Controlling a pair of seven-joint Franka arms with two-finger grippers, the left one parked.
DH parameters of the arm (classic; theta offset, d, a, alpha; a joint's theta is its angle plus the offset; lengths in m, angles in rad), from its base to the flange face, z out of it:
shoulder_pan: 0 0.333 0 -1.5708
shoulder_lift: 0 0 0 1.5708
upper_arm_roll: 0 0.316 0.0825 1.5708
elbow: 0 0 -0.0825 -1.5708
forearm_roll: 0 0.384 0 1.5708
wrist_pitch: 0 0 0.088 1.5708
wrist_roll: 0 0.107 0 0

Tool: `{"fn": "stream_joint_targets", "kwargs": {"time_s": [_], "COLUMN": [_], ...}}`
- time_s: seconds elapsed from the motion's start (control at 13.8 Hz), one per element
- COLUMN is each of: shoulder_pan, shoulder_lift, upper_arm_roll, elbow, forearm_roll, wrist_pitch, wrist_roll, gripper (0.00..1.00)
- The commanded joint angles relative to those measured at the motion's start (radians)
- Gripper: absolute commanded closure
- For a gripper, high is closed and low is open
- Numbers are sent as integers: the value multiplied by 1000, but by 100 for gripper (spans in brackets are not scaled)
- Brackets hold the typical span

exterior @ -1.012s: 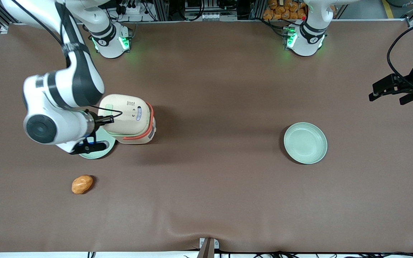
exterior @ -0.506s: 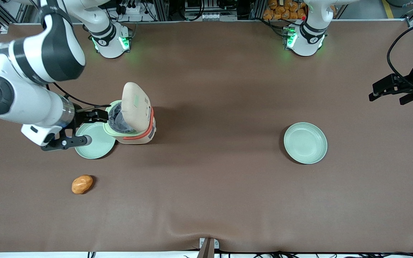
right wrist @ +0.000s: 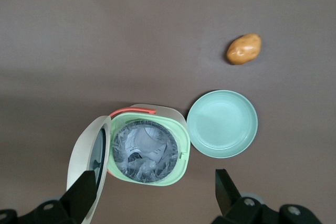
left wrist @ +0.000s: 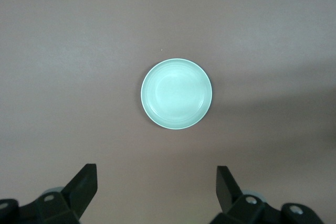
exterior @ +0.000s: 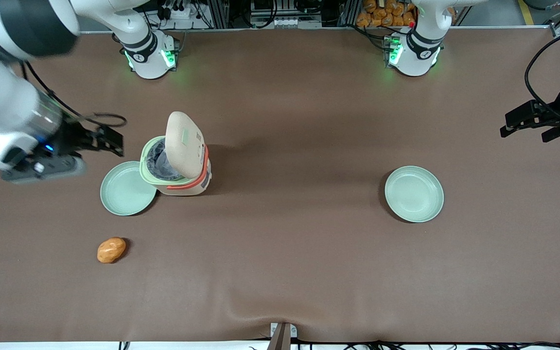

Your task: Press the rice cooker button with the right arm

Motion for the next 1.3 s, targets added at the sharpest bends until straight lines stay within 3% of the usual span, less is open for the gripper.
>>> {"fn": "stream_joint_targets", "kwargs": {"time_s": [0.0, 0.43, 0.65, 1.23], "shoulder_pan": [-105, -206, -209, -207], "shoulder_lift": [-67, -157, -166, -179], "upper_arm_roll": [57, 52, 35, 15], "elbow": [-22, -116, -157, -174], "forearm_roll": [-11, -37, -91, -86], "wrist_pitch": [-9, -49, -52, -67], "wrist_roll": [3, -9, -24, -23], "gripper": [0, 0, 0, 0]}}
